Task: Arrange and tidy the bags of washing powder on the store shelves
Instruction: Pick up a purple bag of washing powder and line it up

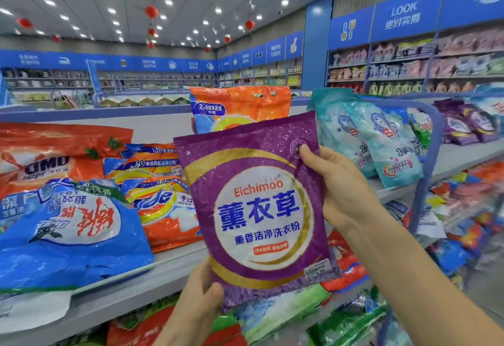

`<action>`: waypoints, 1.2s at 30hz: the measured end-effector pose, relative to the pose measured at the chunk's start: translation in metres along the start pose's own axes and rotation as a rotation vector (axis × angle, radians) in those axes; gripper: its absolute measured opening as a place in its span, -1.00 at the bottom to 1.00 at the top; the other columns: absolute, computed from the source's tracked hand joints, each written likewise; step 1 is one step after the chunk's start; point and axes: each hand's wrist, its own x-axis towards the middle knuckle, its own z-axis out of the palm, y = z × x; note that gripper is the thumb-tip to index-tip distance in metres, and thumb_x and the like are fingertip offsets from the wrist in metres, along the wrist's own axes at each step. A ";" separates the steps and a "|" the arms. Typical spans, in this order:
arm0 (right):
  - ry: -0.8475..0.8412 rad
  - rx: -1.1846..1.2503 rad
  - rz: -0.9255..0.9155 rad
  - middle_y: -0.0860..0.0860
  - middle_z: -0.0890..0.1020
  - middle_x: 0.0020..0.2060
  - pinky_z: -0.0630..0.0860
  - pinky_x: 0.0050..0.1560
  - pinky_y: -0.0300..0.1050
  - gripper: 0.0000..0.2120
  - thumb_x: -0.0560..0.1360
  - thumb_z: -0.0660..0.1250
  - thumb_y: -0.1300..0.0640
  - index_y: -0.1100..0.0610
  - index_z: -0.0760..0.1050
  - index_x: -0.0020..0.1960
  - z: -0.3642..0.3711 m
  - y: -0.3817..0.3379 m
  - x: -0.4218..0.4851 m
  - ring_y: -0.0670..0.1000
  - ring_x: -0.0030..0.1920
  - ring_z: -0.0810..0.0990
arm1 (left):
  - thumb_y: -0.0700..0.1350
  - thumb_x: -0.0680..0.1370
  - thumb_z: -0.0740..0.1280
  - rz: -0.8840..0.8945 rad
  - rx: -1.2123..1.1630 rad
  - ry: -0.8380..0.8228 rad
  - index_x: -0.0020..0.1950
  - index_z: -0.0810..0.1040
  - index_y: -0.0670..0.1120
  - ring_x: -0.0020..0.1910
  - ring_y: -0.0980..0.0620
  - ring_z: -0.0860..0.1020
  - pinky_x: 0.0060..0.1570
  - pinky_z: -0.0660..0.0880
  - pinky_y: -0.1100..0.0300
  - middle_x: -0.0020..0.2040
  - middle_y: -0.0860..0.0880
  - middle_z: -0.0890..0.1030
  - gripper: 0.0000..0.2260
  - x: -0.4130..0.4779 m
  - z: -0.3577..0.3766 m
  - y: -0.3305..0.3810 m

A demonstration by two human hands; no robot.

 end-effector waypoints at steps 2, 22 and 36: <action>0.028 -0.014 -0.013 0.06 0.69 -0.32 0.62 -0.30 -0.17 -0.86 0.34 0.32 0.17 0.21 0.58 -0.18 -0.013 -0.006 -0.004 -0.03 -0.34 0.67 | 0.17 -0.12 0.64 0.014 0.128 -0.009 0.17 0.50 -0.09 -0.13 0.20 0.66 -0.26 0.54 0.40 -0.10 0.10 0.71 -0.08 0.018 0.021 0.004; 0.490 -0.613 0.012 -0.08 0.65 0.12 0.53 0.07 -0.25 -0.51 0.35 0.47 -0.14 0.01 0.49 0.22 -0.337 -0.105 -0.157 -0.08 0.14 0.61 | -0.34 0.16 0.60 -0.030 0.156 -0.237 -0.10 0.57 -0.01 -0.32 0.32 0.62 -0.36 0.46 0.50 -0.29 0.17 0.69 -0.56 0.086 0.337 -0.127; 0.876 -0.632 0.019 -0.11 0.71 -0.11 0.51 -0.18 -0.41 -0.77 0.42 0.29 0.12 0.11 0.54 0.07 -0.589 -0.210 -0.200 -0.15 -0.08 0.67 | -0.07 0.48 0.34 -0.323 0.168 -0.600 -0.06 0.60 0.11 -0.17 0.35 0.62 -0.22 0.45 0.52 -0.20 0.25 0.68 -0.90 0.167 0.603 -0.266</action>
